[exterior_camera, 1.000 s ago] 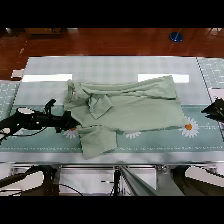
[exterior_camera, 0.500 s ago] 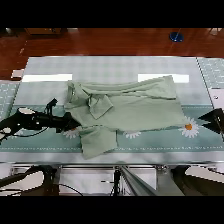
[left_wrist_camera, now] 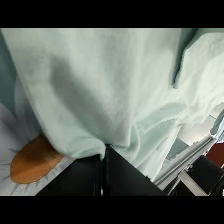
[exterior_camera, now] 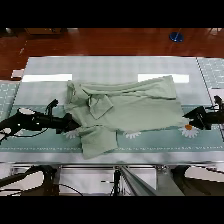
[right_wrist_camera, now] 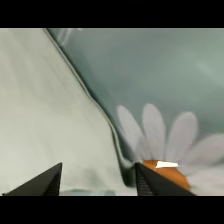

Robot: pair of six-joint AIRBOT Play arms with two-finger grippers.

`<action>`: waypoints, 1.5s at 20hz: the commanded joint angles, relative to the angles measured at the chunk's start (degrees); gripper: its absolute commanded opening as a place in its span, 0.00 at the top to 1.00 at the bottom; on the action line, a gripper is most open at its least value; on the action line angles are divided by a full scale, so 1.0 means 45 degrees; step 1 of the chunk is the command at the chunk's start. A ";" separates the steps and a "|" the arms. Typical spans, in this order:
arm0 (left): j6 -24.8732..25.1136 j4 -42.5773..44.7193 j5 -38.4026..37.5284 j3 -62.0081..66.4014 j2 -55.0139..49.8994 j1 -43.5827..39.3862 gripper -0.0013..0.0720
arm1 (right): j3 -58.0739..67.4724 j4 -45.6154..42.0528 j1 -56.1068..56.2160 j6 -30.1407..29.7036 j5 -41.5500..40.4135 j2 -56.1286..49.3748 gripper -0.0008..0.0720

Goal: Fold the shirts.

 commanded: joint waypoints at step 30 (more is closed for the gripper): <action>-0.3007 -0.0121 -0.5163 2.0550 0.7752 0.4109 0.95 | 1.5514 -0.1666 0.1457 0.3944 0.1054 1.0506 0.95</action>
